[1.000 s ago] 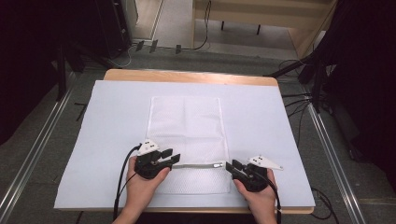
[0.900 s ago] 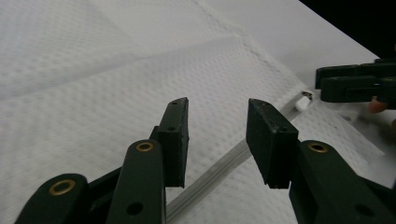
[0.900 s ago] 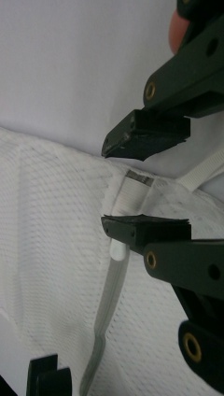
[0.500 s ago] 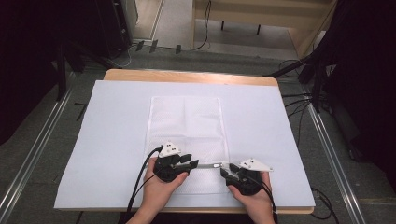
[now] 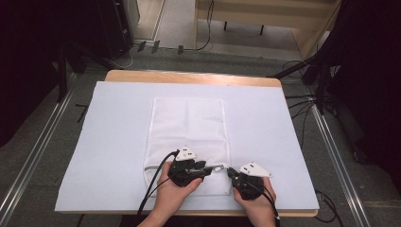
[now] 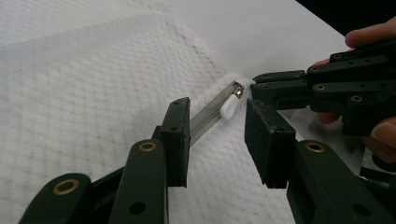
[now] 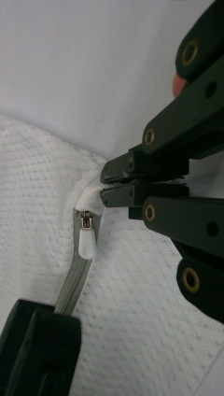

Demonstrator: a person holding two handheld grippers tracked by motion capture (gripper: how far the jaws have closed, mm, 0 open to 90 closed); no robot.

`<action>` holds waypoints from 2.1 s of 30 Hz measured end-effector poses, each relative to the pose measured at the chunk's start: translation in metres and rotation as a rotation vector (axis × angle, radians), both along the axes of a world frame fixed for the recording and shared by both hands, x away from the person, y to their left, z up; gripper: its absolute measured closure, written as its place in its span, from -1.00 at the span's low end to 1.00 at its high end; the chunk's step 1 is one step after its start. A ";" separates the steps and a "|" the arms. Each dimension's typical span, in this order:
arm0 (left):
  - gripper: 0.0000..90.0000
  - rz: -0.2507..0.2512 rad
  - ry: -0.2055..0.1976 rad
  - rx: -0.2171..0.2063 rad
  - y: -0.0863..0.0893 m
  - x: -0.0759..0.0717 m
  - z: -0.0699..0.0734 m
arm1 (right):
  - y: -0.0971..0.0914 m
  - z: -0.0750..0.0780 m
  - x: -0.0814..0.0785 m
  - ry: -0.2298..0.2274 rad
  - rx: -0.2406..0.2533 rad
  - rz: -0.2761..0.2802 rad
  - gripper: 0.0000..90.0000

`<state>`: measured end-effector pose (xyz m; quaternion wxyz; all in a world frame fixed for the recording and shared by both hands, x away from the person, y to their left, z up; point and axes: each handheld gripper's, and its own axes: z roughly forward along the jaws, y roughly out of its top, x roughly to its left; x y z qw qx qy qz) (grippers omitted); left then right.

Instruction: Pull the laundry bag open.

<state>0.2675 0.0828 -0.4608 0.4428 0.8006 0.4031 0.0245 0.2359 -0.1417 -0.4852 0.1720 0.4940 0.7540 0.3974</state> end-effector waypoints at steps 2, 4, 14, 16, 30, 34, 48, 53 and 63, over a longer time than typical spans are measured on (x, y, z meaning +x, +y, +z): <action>0.37 -0.007 0.005 0.000 -0.003 0.001 -0.002 | 0.000 0.002 -0.002 -0.025 0.009 0.008 0.99; 0.37 -0.015 0.013 0.005 -0.006 0.001 -0.003 | 0.001 0.007 -0.005 -0.056 0.020 0.020 0.99; 0.39 -0.050 0.036 -0.030 -0.009 0.000 -0.005 | 0.008 0.017 -0.014 -0.136 0.021 0.053 0.99; 0.45 -0.054 0.036 -0.041 -0.009 -0.001 -0.004 | 0.009 0.017 -0.014 -0.138 0.019 0.055 0.99; 0.88 -0.067 0.053 -0.081 -0.004 0.001 0.001 | 0.013 0.016 -0.017 -0.141 -0.008 0.078 0.99; 0.93 -0.070 0.065 -0.088 -0.002 0.002 0.001 | 0.014 0.017 -0.017 -0.145 -0.003 0.082 1.00; 0.95 -0.070 0.071 -0.066 -0.001 0.002 0.001 | 0.015 0.019 -0.017 -0.150 -0.018 0.085 1.00; 0.95 -0.072 0.076 -0.060 0.000 0.003 0.000 | 0.016 0.021 -0.018 -0.157 -0.039 0.090 1.00; 0.95 -0.005 0.089 -0.044 0.017 0.008 -0.001 | 0.001 0.027 -0.015 -0.159 -0.008 0.042 1.00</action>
